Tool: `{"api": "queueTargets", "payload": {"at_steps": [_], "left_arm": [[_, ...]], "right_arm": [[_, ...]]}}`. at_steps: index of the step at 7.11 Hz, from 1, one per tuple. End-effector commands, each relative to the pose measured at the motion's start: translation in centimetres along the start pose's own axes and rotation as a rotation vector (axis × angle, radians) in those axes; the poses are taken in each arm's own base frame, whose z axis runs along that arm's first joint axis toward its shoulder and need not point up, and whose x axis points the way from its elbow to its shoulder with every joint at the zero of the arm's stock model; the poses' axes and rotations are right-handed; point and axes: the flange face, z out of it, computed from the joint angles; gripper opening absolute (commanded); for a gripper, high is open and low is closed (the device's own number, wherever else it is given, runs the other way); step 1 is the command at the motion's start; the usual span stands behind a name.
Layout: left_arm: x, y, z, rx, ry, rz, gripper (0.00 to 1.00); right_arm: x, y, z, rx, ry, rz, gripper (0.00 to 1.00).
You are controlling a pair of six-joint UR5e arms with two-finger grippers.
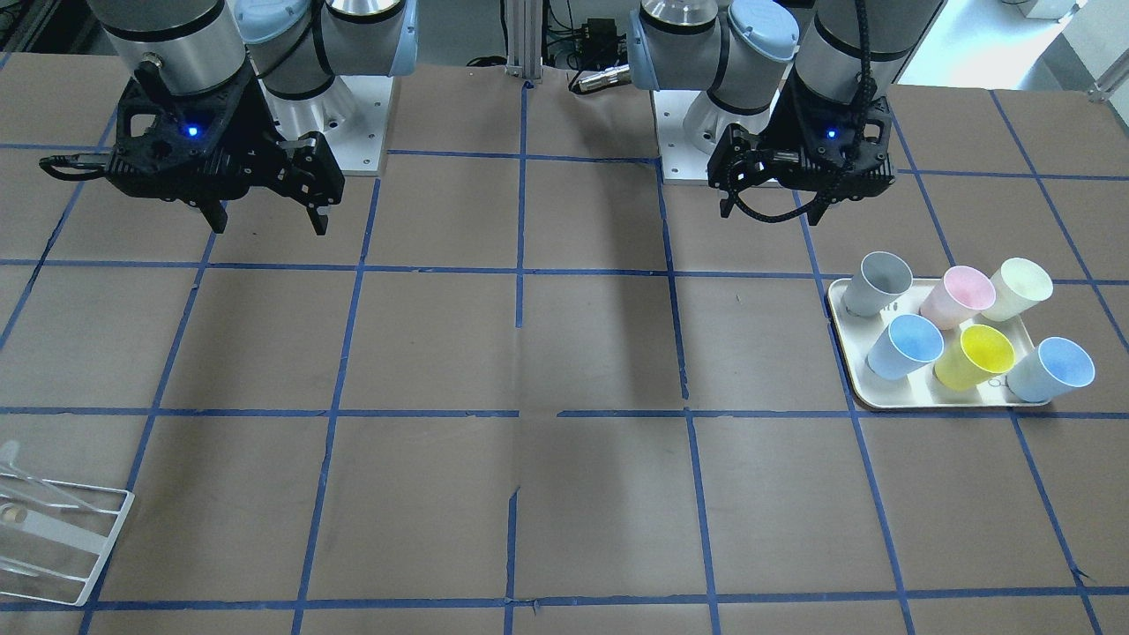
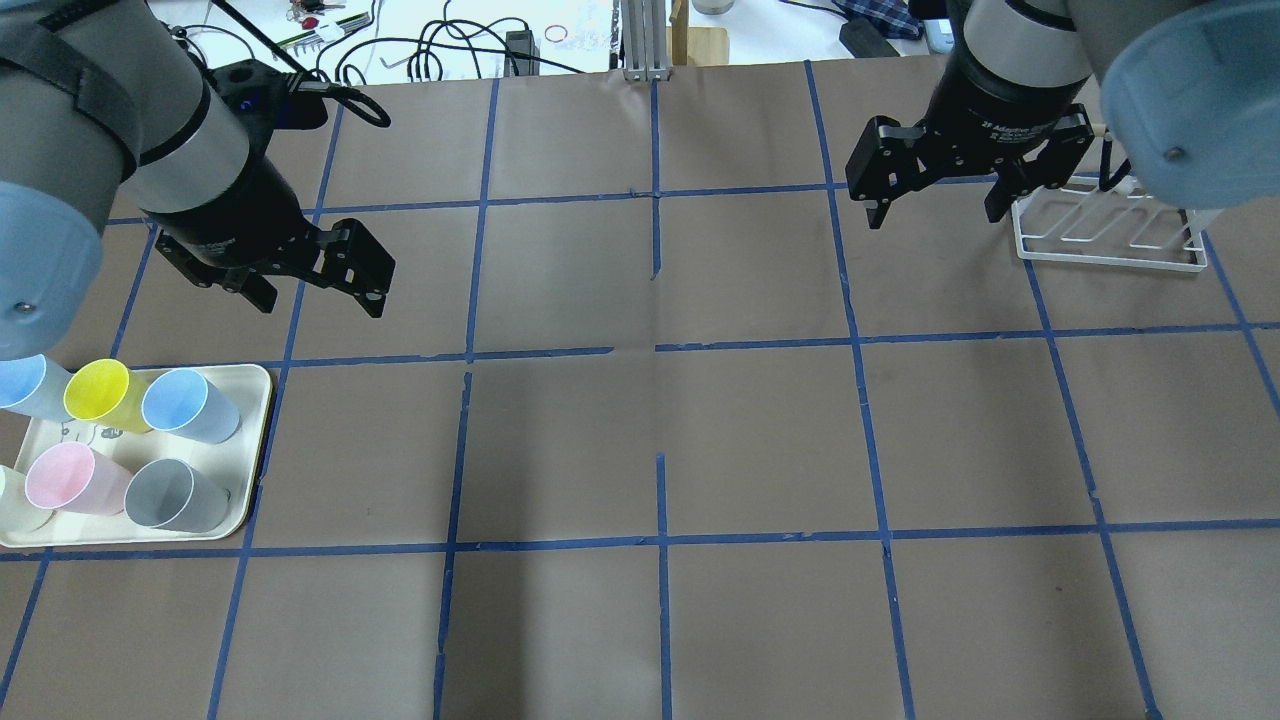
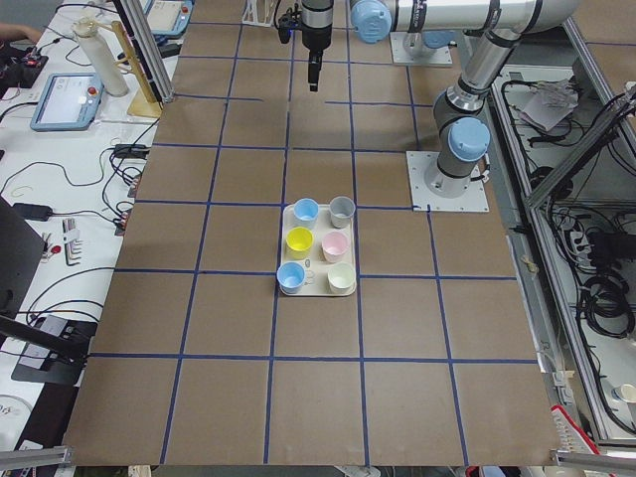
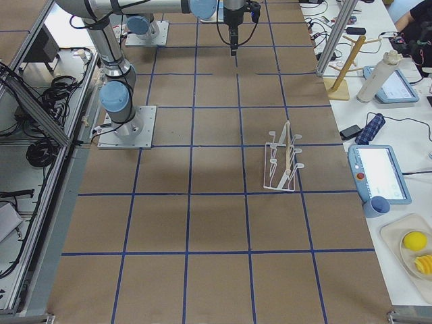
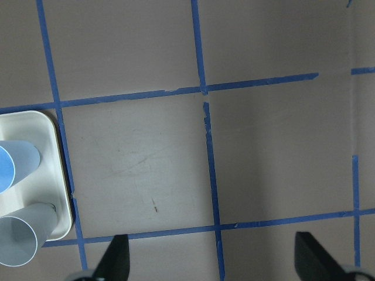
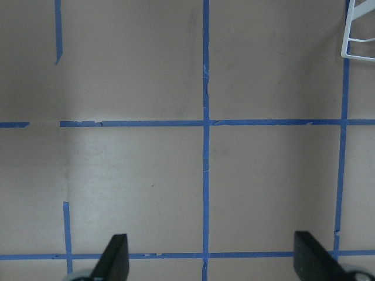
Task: Transfer IKEA cup to right arm and place on rack
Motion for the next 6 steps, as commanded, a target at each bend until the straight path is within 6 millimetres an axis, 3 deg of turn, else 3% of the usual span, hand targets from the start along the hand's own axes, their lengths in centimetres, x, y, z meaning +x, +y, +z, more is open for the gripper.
{"api": "queueTargets", "payload": {"at_steps": [1, 4, 6], "left_arm": [[0.0, 0.0, 0.0, 0.002, 0.003, -0.002, 1.0], [-0.1, 0.1, -0.6, 0.013, 0.005, -0.006, 1.0], [-0.9, -0.9, 1.2, -0.003, 0.004, 0.009, 1.0]], "right_arm": [[0.1, 0.0, 0.1, -0.002, 0.003, 0.0, 1.0], [0.0, 0.0, 0.0, -0.001, -0.001, 0.002, 1.0], [0.0, 0.1, -0.1, 0.001, -0.001, 0.004, 1.0]]}}
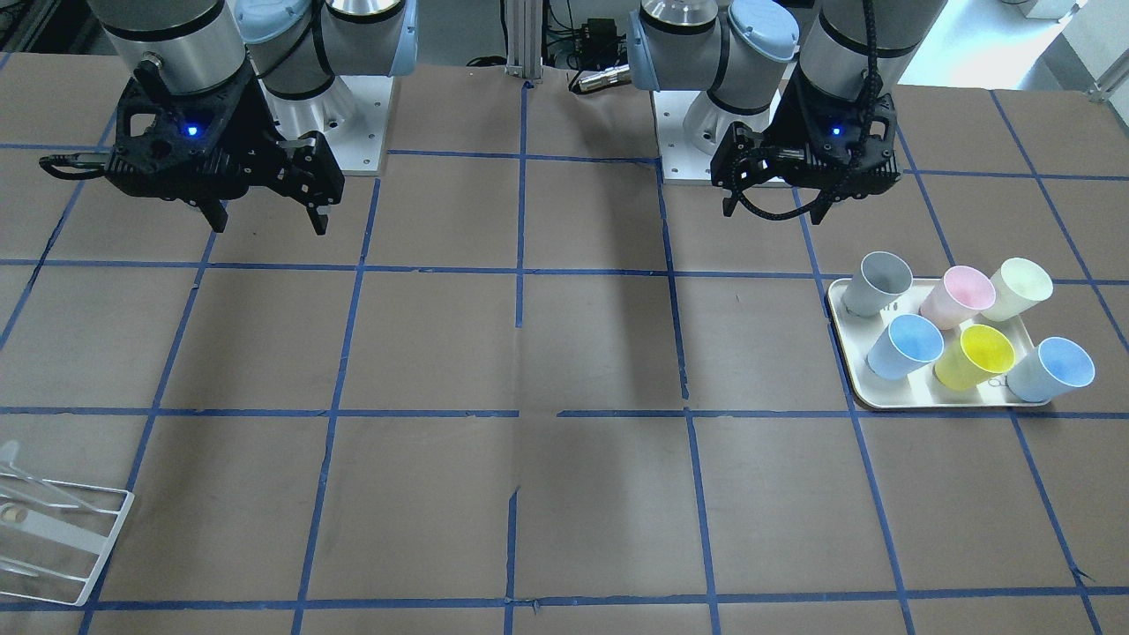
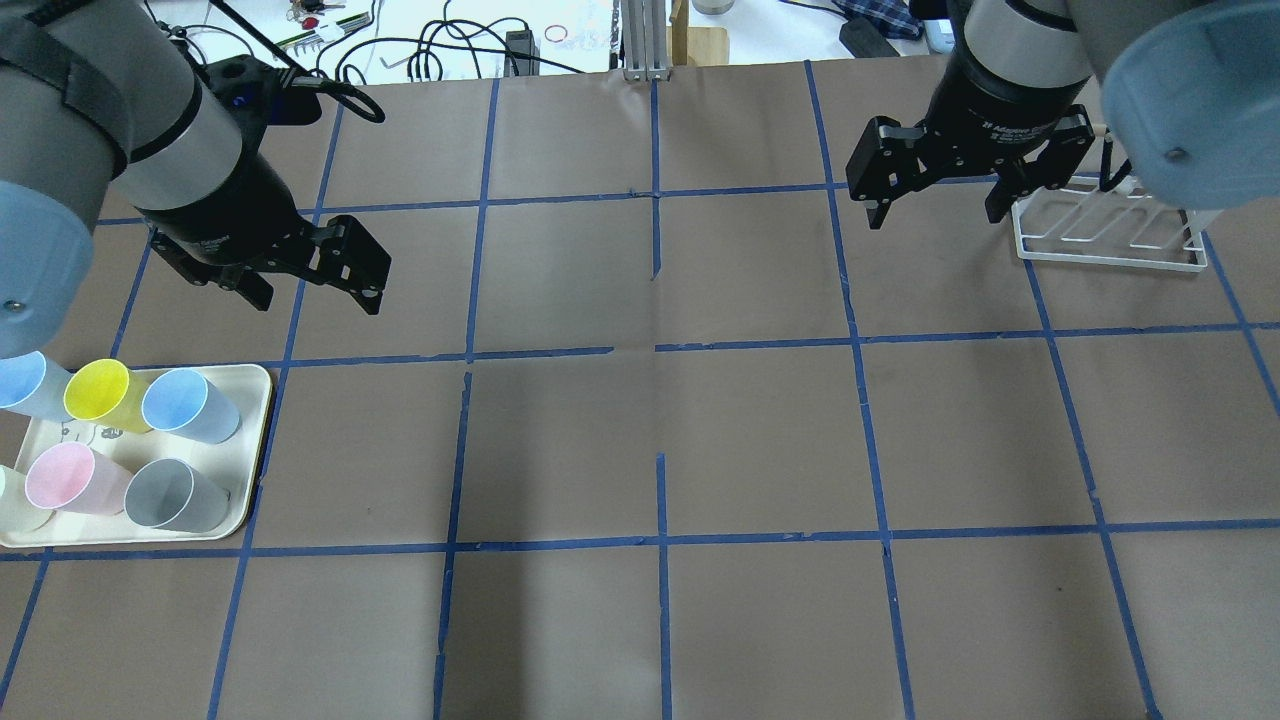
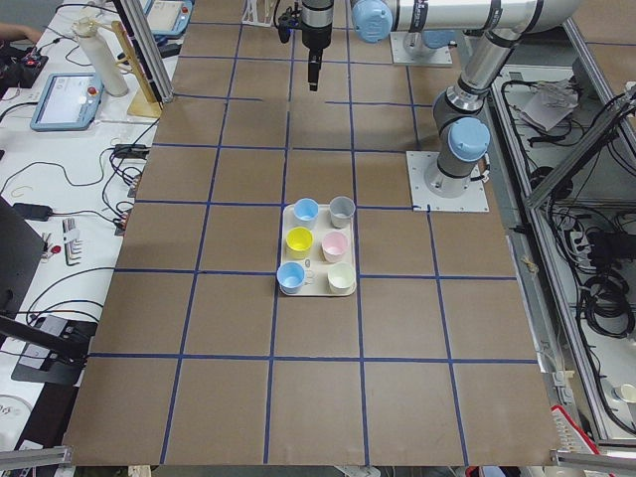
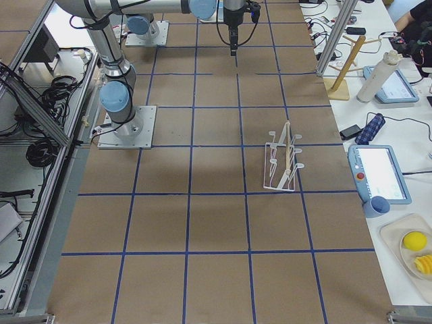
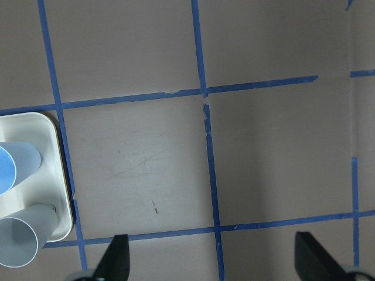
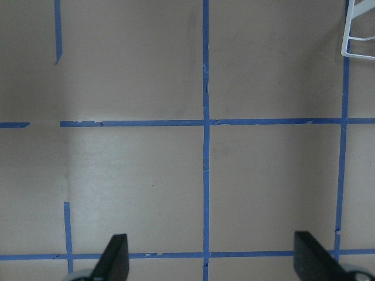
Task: Transfer IKEA cup to right arm and place on rack
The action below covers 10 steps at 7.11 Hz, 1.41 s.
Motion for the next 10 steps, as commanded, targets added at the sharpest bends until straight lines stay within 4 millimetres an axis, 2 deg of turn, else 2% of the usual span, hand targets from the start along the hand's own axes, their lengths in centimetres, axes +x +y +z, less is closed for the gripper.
{"api": "queueTargets", "payload": {"at_steps": [1, 2, 3, 4, 5, 6, 8, 10], "left_arm": [[-1.4, -1.5, 1.7, -0.001, -0.009, 0.01, 1.0], [-3.7, -2.0, 2.1, -0.008, -0.009, 0.09, 1.0], [-8.3, -2.5, 2.8, -0.019, 0.004, 0.108, 1.0], [-11.7, -2.8, 3.3, -0.016, 0.005, 0.087, 1.0], [-12.7, -3.1, 3.6, -0.008, -0.007, 0.17, 1.0], [-14.7, -3.8, 4.5, -0.004, -0.011, 0.207, 1.0], [-22.4, -2.8, 7.1, -0.04, 0.027, 0.279, 1.0], [-27.3, -2.4, 10.7, -0.01, -0.002, 0.364, 1.0]], "right_arm": [[0.0, 0.0, 0.0, 0.0, 0.0, 0.0, 1.0], [0.0, 0.0, -0.1, 0.001, 0.0, 0.0, 1.0], [0.0, 0.0, -0.1, 0.001, 0.0, 0.002, 1.0], [0.0, 0.0, 0.0, 0.0, 0.0, 0.003, 1.0], [0.0, 0.0, -0.1, 0.003, 0.0, 0.004, 1.0], [0.0, 0.0, -0.1, 0.003, 0.0, 0.004, 1.0], [0.0, 0.0, -0.1, 0.003, 0.0, 0.014, 1.0], [0.0, 0.0, -0.1, 0.001, 0.0, 0.031, 1.0]]}}
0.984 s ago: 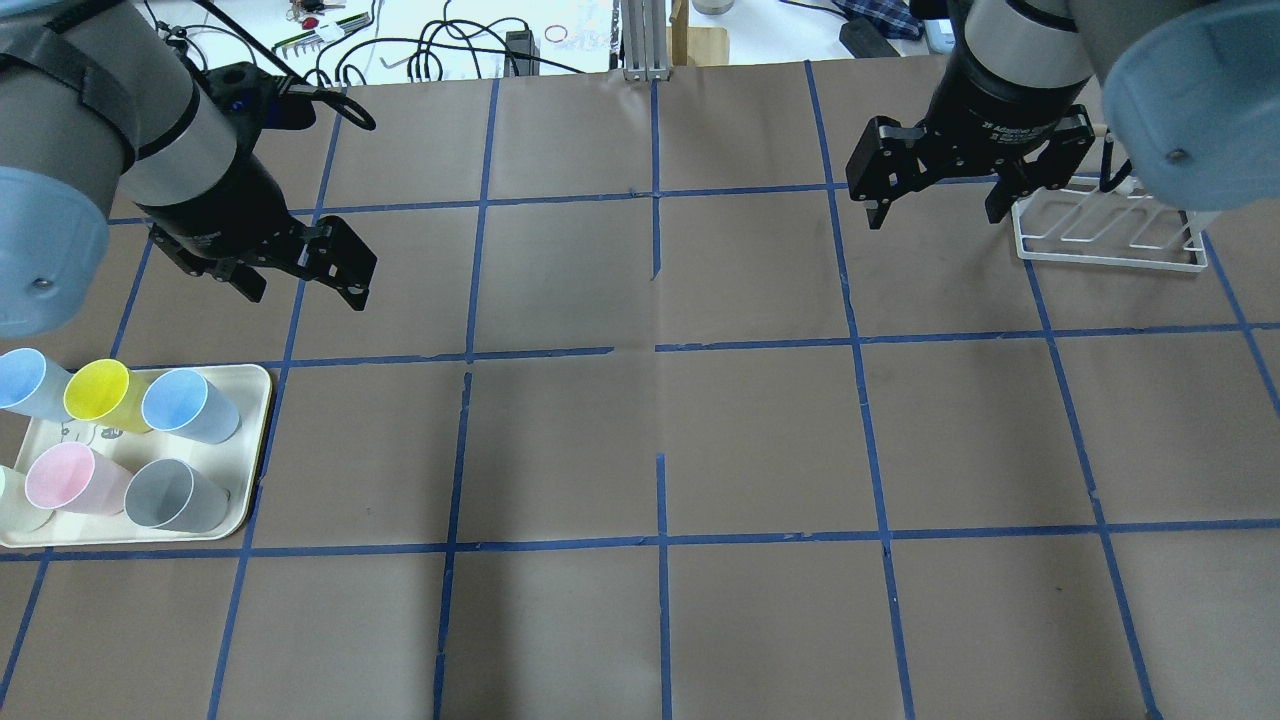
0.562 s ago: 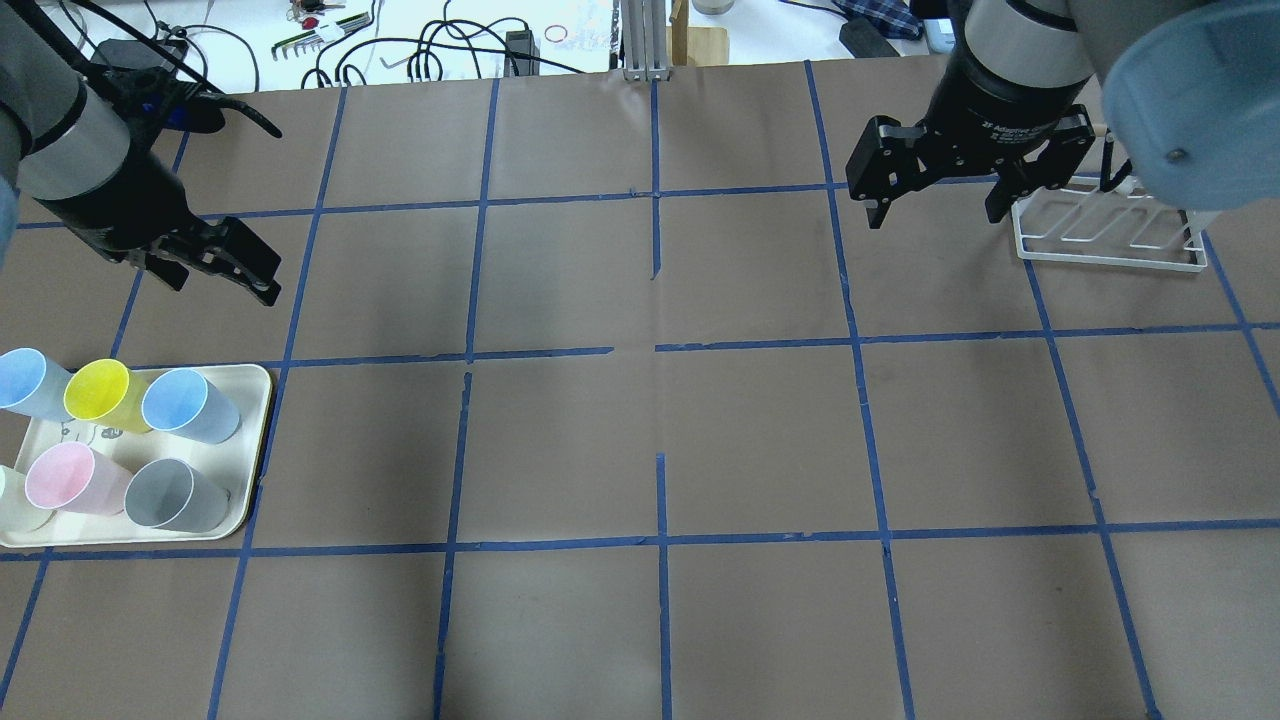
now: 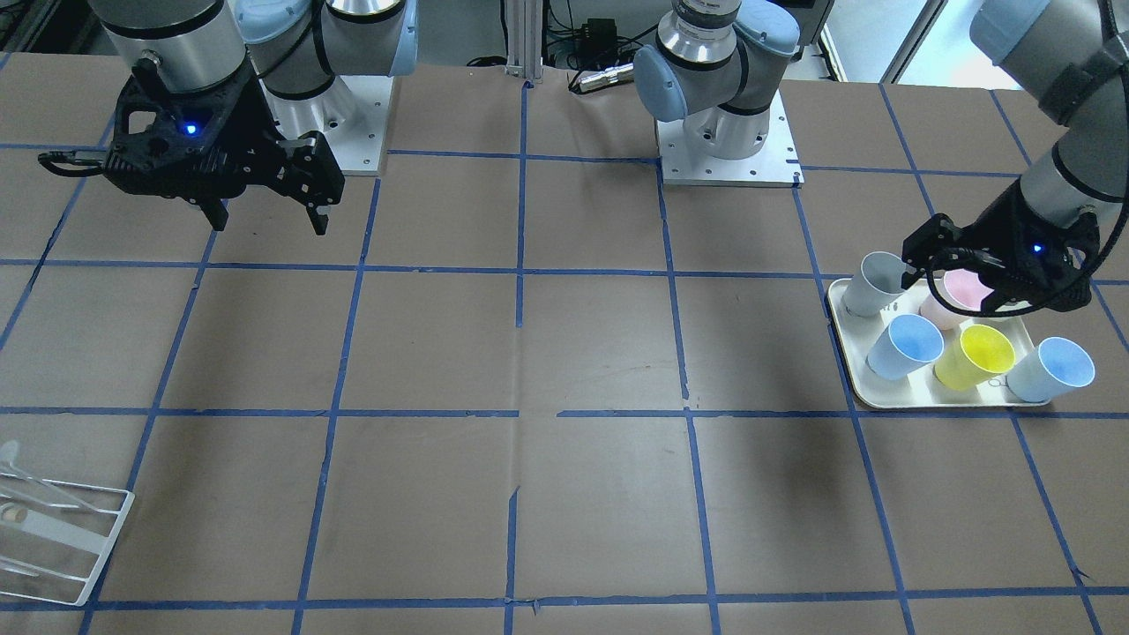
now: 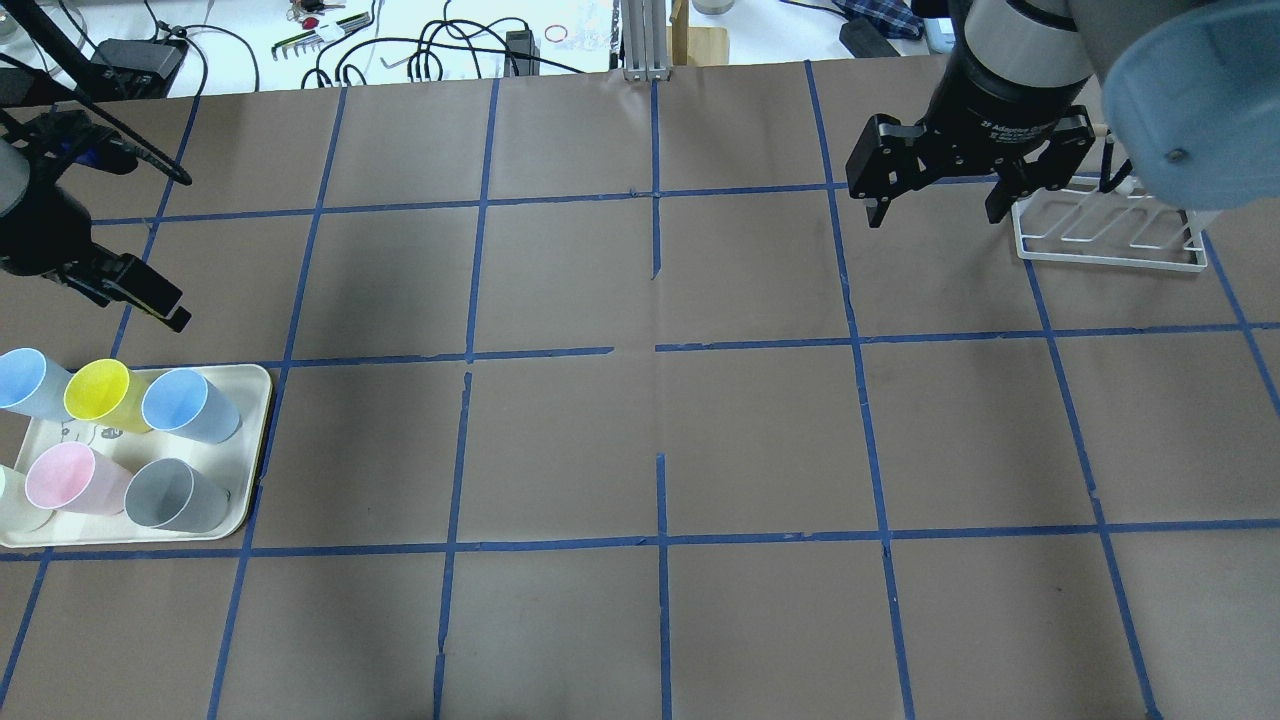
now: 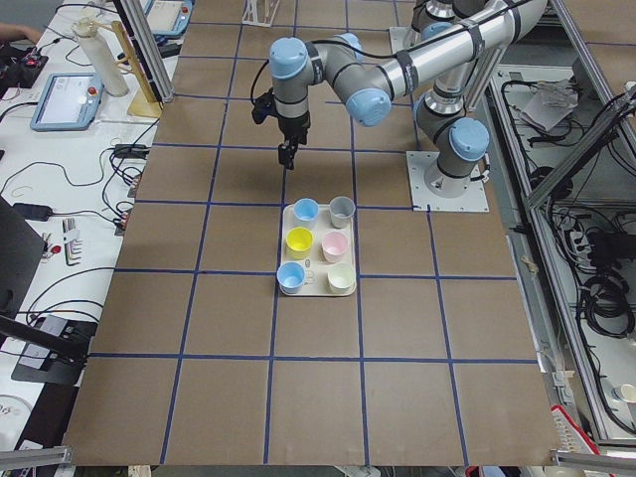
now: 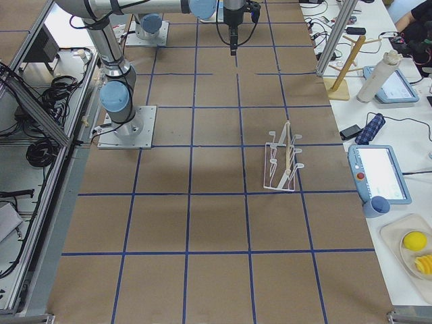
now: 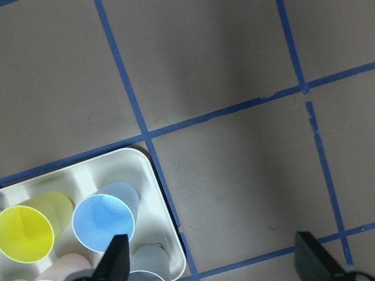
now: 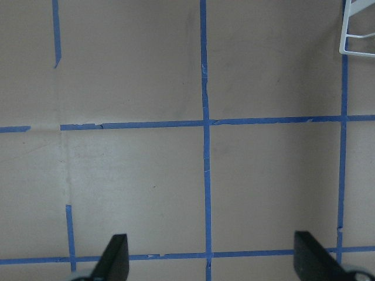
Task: Transfer IKEA cup to right arm and place on rack
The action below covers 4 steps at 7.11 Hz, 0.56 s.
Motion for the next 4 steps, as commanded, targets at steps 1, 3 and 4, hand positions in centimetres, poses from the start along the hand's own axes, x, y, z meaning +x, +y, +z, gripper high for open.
{"api": "queueTargets", "payload": {"at_steps": [1, 3, 4], "left_arm": [[-4.2, 1.3, 3.8, 0.017, -0.042, 0.156, 1.0], [-5.8, 1.8, 6.0, 0.005, -0.021, 0.155, 0.9], [-6.2, 1.8, 6.8, -0.003, -0.007, 0.162, 0.9]], "right_arm": [[0.0, 0.0, 0.0, -0.001, 0.0, 0.007, 1.0], [0.0, 0.0, -0.1, 0.001, 0.002, 0.008, 1.0], [0.0, 0.0, -0.2, 0.002, 0.002, 0.007, 1.0]]}}
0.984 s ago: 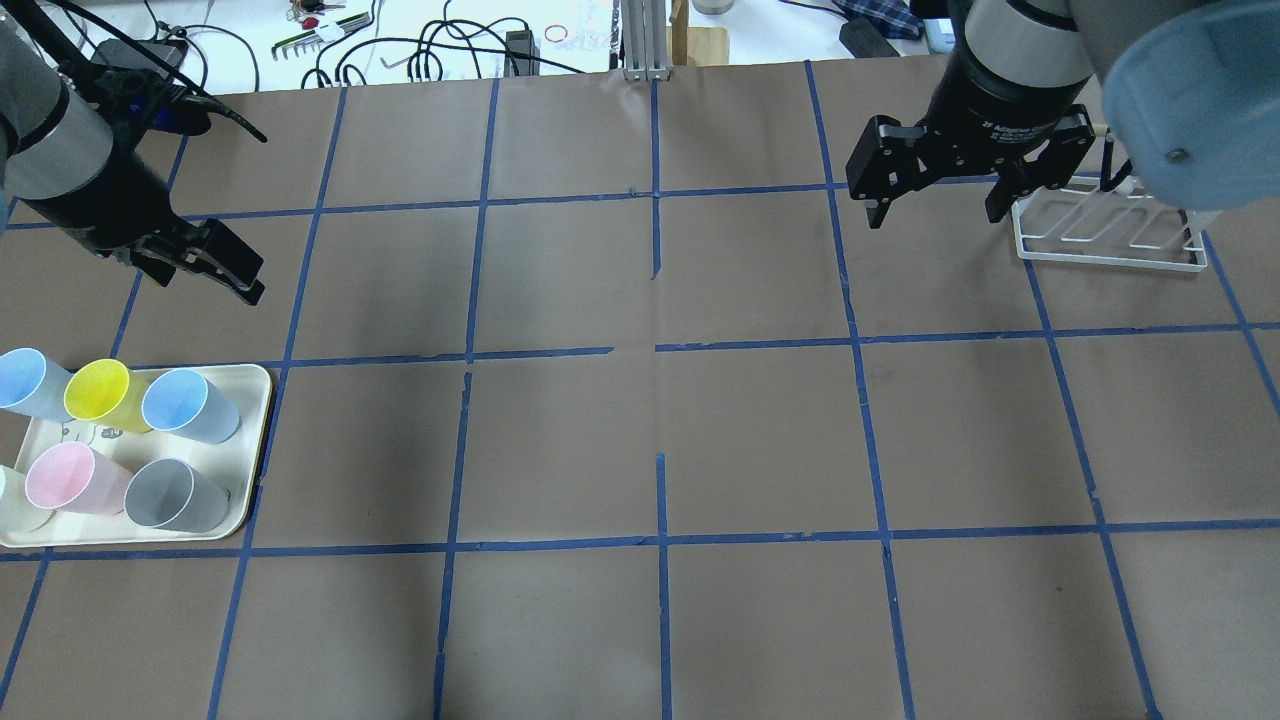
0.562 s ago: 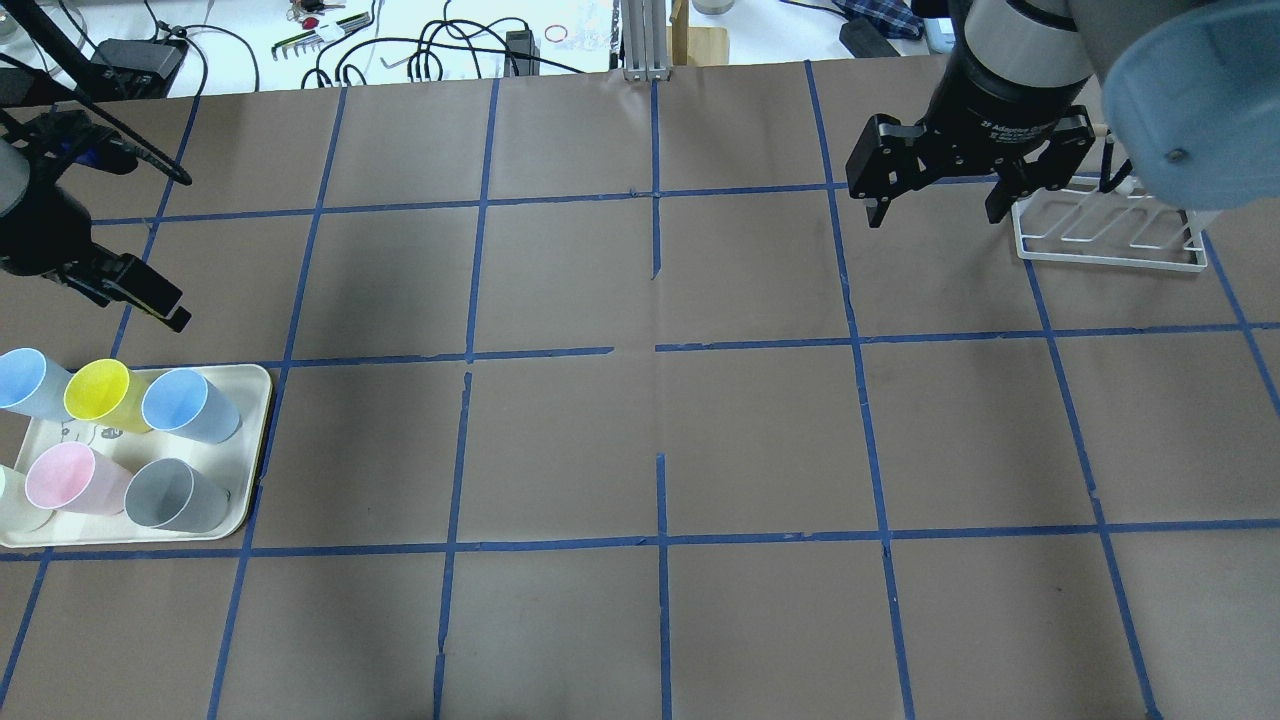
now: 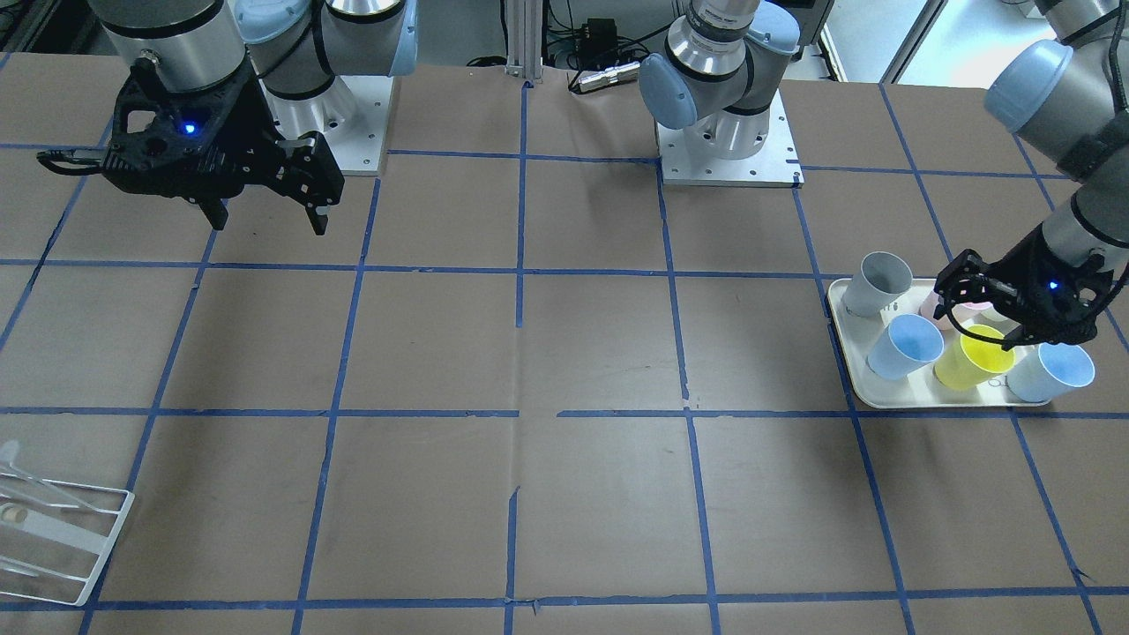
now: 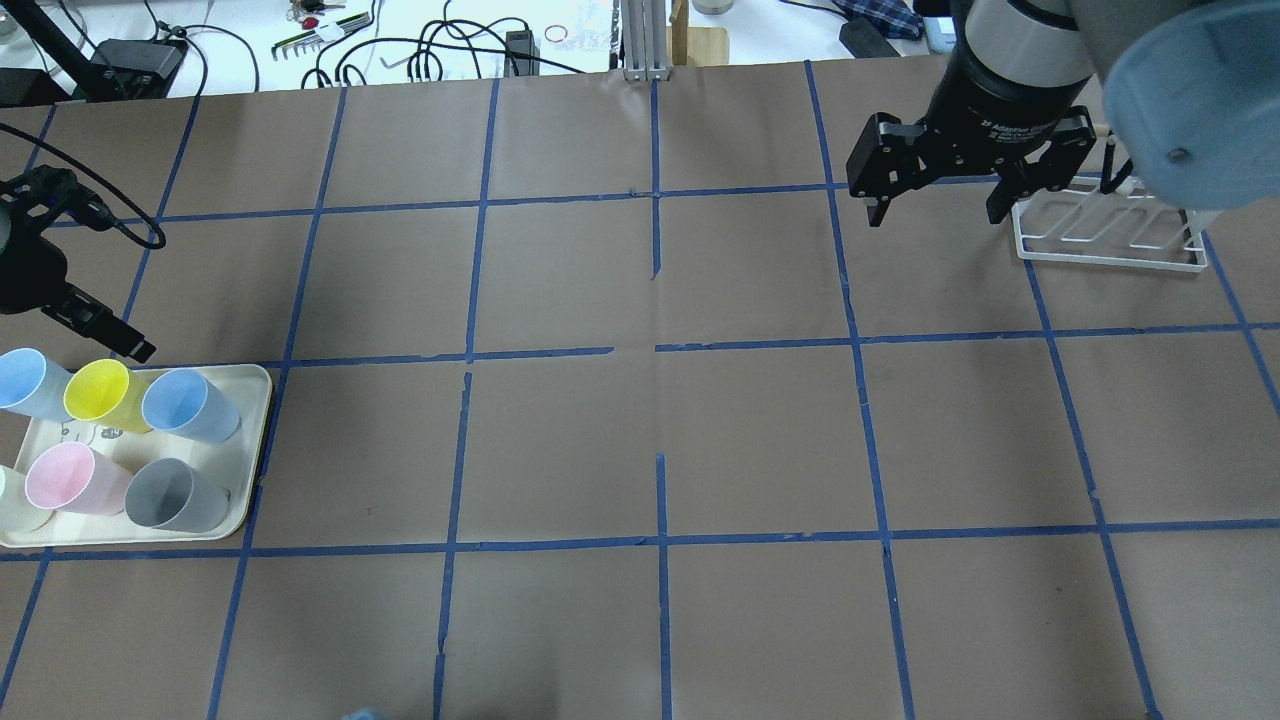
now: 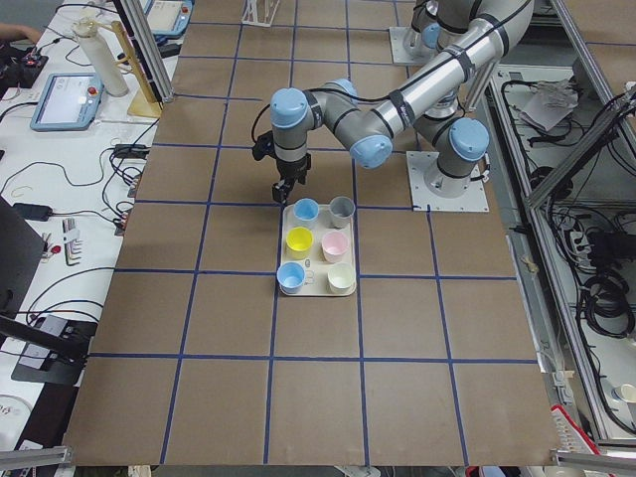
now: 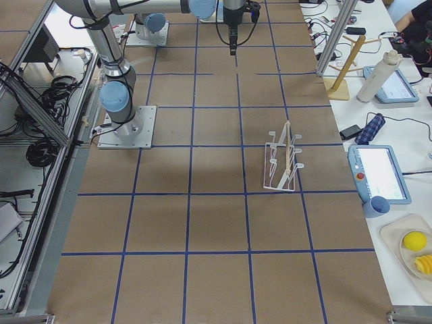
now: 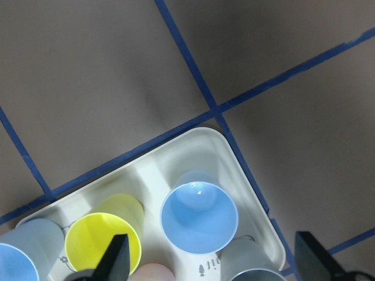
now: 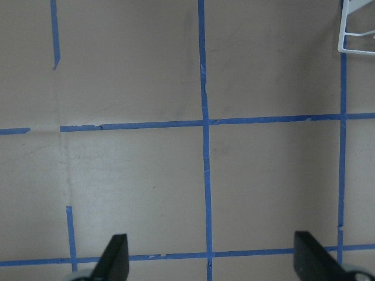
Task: Transfer IKEA cup to right arm and place on rack
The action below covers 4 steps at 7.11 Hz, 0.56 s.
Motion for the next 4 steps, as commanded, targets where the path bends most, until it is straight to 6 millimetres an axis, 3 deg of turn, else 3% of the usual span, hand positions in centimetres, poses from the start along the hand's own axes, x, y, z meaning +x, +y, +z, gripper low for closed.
{"api": "queueTargets", "payload": {"at_steps": [1, 4], "left_arm": [[-1.0, 0.1, 2.3, -0.014, 0.032, 0.066, 0.81], [-1.9, 0.3, 5.2, -0.037, 0.084, 0.047, 0.73]], "right_arm": [[0.0, 0.1, -0.1, 0.003, 0.0, 0.0, 1.0], [0.1, 0.1, -0.3, 0.006, 0.0, 0.001, 1.0]]}}
